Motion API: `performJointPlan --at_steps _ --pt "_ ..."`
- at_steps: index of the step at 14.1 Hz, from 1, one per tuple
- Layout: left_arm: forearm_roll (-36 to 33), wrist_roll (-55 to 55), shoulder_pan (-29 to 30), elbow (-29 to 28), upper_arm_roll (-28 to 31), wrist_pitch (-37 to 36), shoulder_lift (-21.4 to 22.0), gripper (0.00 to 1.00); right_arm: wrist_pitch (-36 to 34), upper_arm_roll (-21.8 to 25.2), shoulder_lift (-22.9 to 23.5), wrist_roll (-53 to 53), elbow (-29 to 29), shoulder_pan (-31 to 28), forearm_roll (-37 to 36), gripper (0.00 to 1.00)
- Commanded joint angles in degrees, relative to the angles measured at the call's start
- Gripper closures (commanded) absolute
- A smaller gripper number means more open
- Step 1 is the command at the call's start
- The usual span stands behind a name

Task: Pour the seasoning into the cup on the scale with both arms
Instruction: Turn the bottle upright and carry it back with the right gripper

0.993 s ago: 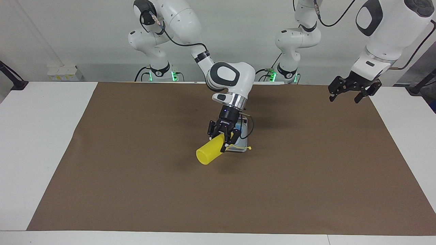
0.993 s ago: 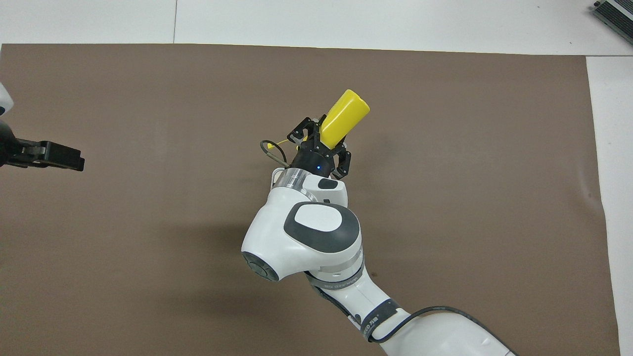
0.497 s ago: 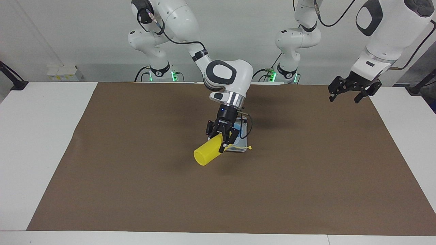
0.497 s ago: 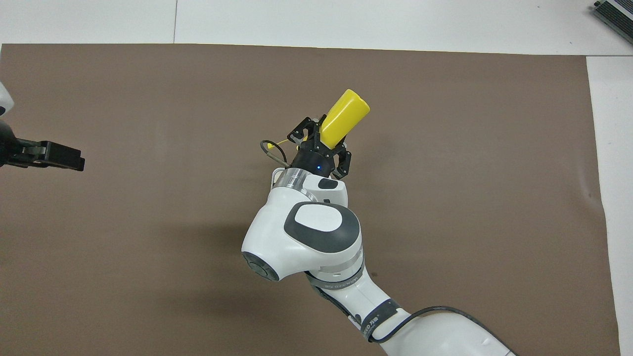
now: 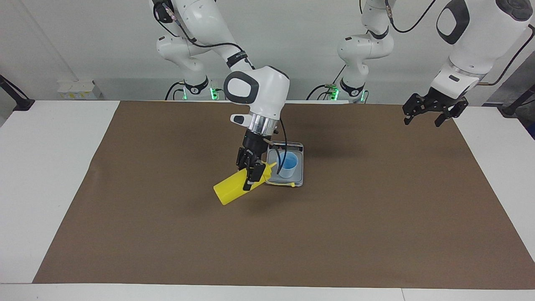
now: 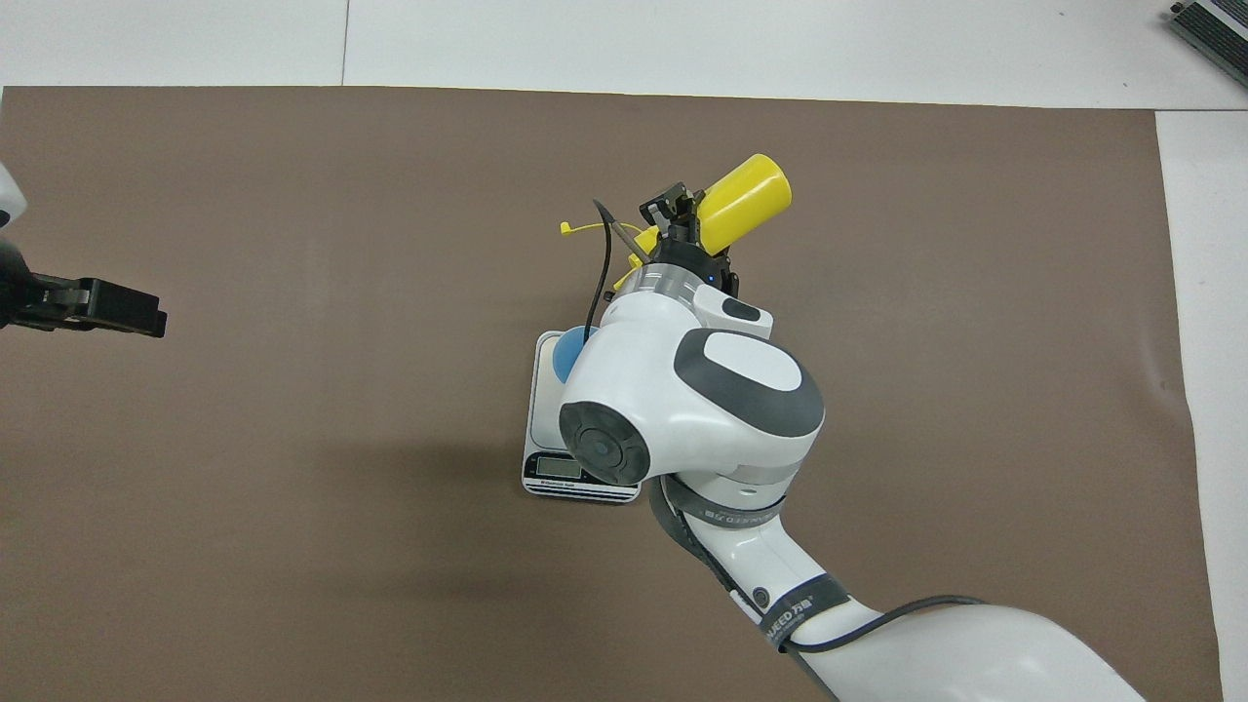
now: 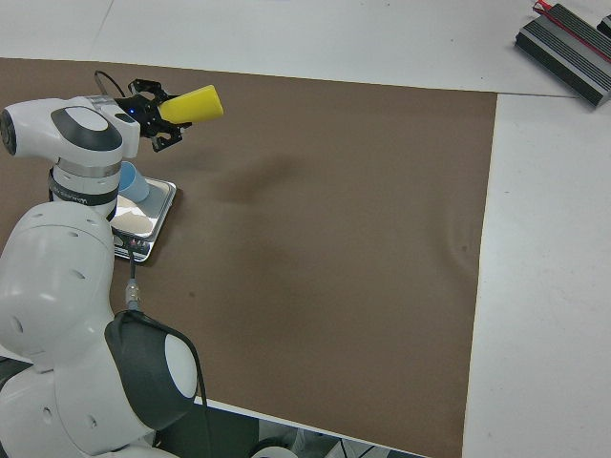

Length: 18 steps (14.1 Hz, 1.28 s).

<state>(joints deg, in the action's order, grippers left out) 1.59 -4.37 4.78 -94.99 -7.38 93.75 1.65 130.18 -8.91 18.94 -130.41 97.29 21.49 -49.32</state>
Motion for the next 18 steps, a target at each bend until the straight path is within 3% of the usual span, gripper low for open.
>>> performJointPlan --at_steps 1,5,13,15,18 --pt "-0.71 -0.55 0.76 -2.13 -0.45 0.21 1.96 0.0 -0.53 -0.49 -2.94 7.77 0.97 -4.34 8.51 1.0" --pt "-0.71 -0.55 0.76 -2.13 -0.45 0.21 1.96 0.0 -2.82 -0.49 -4.18 17.45 0.97 -8.48 19.94 1.0" --pt "-0.71 -0.55 0.76 -2.13 -0.45 0.21 1.96 0.0 -14.85 -0.41 -8.3 37.23 0.27 -15.42 48.05 1.0" --pt "-0.71 -0.55 0.76 -2.13 -0.45 0.21 1.96 0.0 -19.59 -0.41 -8.66 40.14 0.27 -17.53 56.74 1.0" --pt "-0.71 -0.55 0.76 -2.13 -0.45 0.21 1.96 0.0 -20.76 -0.41 -9.1 43.22 1.49 -21.22 65.64 1.0"
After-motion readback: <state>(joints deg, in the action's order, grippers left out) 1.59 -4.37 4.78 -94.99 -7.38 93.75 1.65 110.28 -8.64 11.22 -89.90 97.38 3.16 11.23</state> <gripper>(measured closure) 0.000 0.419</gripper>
